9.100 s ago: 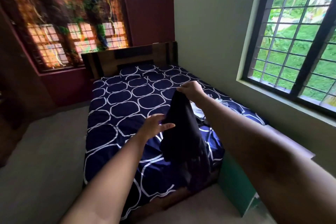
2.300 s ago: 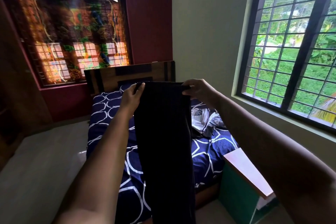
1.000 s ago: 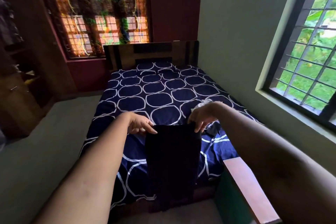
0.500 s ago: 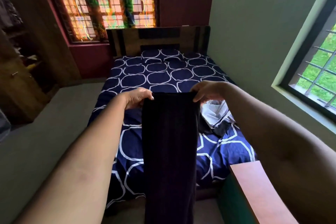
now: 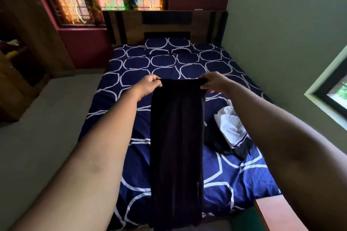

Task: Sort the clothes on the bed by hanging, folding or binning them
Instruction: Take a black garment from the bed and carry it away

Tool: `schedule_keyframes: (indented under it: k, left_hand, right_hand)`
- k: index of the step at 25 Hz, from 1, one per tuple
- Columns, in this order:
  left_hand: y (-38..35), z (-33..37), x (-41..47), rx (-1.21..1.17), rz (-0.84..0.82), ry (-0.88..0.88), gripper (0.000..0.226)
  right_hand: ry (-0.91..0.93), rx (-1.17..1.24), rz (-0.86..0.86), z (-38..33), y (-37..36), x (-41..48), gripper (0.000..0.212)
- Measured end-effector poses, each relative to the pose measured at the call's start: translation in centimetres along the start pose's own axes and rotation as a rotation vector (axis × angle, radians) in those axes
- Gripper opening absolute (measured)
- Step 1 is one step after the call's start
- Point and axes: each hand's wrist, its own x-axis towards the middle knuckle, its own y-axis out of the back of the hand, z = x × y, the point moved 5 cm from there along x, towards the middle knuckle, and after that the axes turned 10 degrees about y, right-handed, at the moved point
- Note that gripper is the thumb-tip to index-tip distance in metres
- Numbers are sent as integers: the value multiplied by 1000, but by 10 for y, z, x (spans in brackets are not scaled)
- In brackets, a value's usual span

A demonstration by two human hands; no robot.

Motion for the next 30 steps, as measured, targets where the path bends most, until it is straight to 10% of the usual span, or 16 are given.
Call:
schedule_keyframes:
  k: [16, 25, 30]
  left_hand:
    - [-52, -94, 187, 208, 260, 75, 47]
    - [-143, -199, 274, 174, 164, 73, 55]
    - [-219, -291, 233, 574, 130, 9, 64]
  right_hand:
    - [-370, 276, 93, 154, -81, 168, 34]
    - [-200, 61, 29, 258, -169, 222, 64]
    - [-177, -81, -63, 311, -265, 149, 72]
